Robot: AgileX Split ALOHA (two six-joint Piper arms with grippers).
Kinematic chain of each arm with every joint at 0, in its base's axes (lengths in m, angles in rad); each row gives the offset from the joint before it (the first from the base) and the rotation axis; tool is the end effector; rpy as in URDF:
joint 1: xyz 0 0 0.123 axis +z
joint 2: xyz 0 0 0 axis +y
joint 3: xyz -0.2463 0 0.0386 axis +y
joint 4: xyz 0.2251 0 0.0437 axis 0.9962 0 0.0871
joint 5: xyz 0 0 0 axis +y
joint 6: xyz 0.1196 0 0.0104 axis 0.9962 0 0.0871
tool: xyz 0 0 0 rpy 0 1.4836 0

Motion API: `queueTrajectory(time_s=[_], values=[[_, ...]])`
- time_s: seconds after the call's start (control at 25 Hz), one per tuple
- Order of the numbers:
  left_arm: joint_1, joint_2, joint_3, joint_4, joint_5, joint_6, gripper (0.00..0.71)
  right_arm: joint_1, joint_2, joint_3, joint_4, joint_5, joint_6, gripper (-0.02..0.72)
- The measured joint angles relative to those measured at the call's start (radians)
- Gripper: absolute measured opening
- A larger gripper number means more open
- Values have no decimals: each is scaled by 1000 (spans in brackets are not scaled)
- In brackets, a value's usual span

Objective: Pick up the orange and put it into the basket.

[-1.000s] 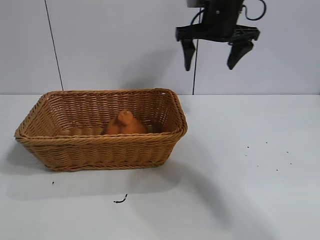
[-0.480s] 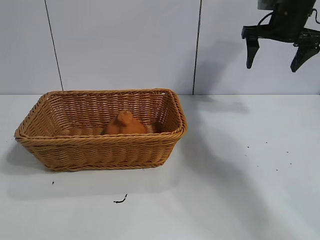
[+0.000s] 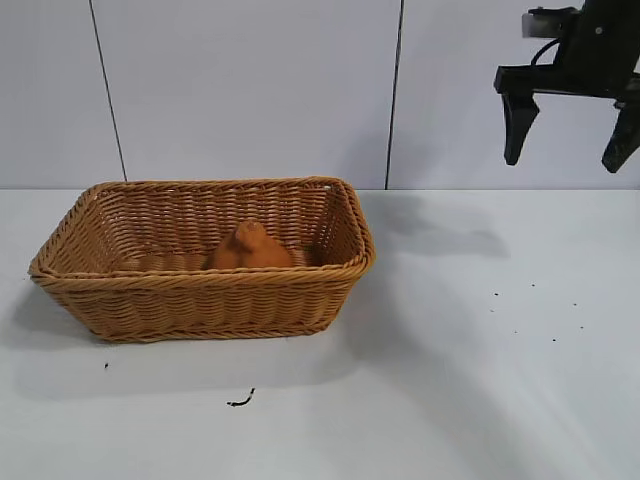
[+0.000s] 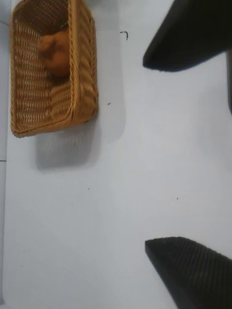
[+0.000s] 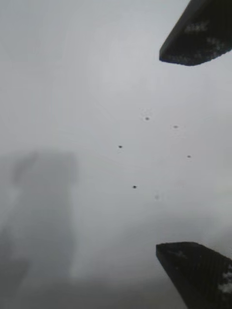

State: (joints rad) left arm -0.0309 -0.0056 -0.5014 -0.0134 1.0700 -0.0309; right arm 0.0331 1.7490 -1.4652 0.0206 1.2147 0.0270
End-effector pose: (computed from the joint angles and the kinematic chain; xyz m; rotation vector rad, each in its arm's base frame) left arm 0.0357 -0.0025 0.2527 0.0008 2.0470 -0.0546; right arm 0.3287 0.0132 0.2190 -0.0007 2.9826 0.0368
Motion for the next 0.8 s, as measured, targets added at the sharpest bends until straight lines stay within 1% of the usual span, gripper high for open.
queueTrajectory(time_s=[0.16,0.32,0.44,0.52,0.68,0.76,0.8], values=[[0,0,0,0,0,0,666,0,-221,220,0,0,-11,682],[0,0,0,0,0,0,666,0,-441,432,0,1,-39,682],[0,0,0,0,0,0,666,0,-606,575,0,-5,-42,682],[0,0,0,0,0,0,666,0,-707,671,0,-42,-45,682],[0,0,0,0,0,0,666,0,-921,846,0,-157,-69,682],[0,0,0,0,0,0,666,0,-1018,917,0,-184,-75,682],[0,0,0,0,0,0,666,0,-1072,949,0,-183,-78,682]])
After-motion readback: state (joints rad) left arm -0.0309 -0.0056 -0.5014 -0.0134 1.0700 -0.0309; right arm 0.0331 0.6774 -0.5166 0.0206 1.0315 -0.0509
